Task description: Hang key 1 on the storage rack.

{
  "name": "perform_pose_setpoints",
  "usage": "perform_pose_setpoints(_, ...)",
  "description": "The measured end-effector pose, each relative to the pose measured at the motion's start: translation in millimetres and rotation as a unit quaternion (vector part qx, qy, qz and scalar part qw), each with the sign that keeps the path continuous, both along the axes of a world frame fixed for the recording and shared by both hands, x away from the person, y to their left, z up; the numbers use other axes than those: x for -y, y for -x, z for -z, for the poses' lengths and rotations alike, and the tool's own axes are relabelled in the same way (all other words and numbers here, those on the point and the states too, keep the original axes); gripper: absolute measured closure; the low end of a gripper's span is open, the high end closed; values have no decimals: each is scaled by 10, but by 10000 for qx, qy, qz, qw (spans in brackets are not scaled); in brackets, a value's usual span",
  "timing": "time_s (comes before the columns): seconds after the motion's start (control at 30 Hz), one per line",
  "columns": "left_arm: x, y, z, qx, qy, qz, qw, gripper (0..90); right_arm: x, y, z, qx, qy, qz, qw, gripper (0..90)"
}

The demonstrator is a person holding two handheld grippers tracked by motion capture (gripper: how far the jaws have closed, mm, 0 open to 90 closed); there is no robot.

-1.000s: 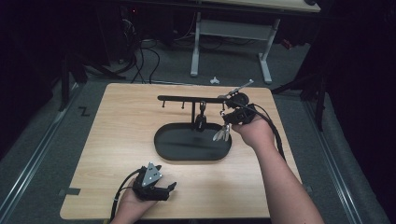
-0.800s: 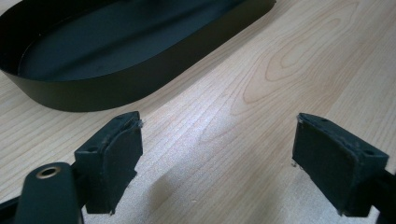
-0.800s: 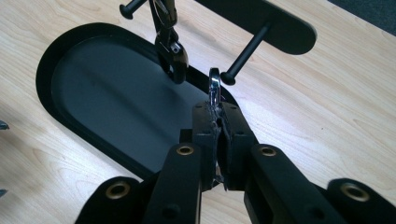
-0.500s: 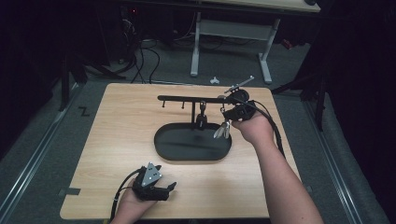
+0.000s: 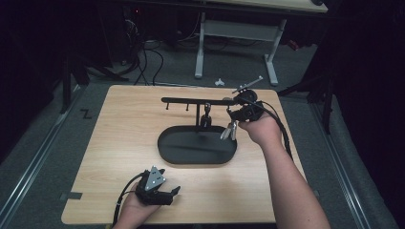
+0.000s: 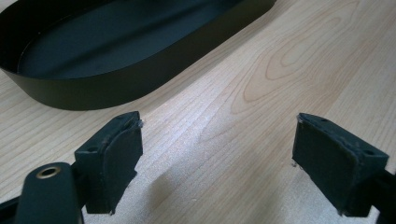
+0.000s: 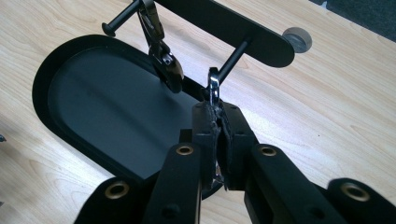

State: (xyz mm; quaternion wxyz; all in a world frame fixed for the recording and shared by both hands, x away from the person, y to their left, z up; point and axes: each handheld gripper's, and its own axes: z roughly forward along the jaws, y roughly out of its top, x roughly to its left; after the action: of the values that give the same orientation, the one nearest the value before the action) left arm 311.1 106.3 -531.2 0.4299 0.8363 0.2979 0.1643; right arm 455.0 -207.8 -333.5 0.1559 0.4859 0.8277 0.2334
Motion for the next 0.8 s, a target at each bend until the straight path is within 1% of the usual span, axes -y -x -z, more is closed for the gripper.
perform_pose_setpoints(0.17,-9,-3,-3,-21,-24,16,10000,166,9,-13,9,17,46,3,10000,852)
perform_pose_setpoints(0.4,1,-1,5,-13,-7,3,10000,166,2,-39,62,110,94,-10,9999,846)
perform_pose_setpoints(0.53,-1,-1,4,-20,-10,5,10000,166,-3,-65,121,165,131,22,9998,810)
perform_pose_setpoints(0.57,-2,-1,4,-22,-13,6,10000,166,-9,-70,136,161,144,74,9997,810)
perform_pose_setpoints(0.63,-1,-2,6,-19,-8,1,10000,166,-5,-95,166,177,255,156,9994,797)
perform_pose_setpoints(0.67,-3,-2,5,-25,-11,3,10000,166,-3,-104,184,177,244,221,9993,786)
perform_pose_setpoints(0.77,-8,-7,4,-33,-13,6,10000,166,15,-128,236,201,247,319,9990,716)
perform_pose_setpoints(0.8,-9,-9,4,-35,-14,6,10000,166,19,-130,251,202,232,364,9989,710)
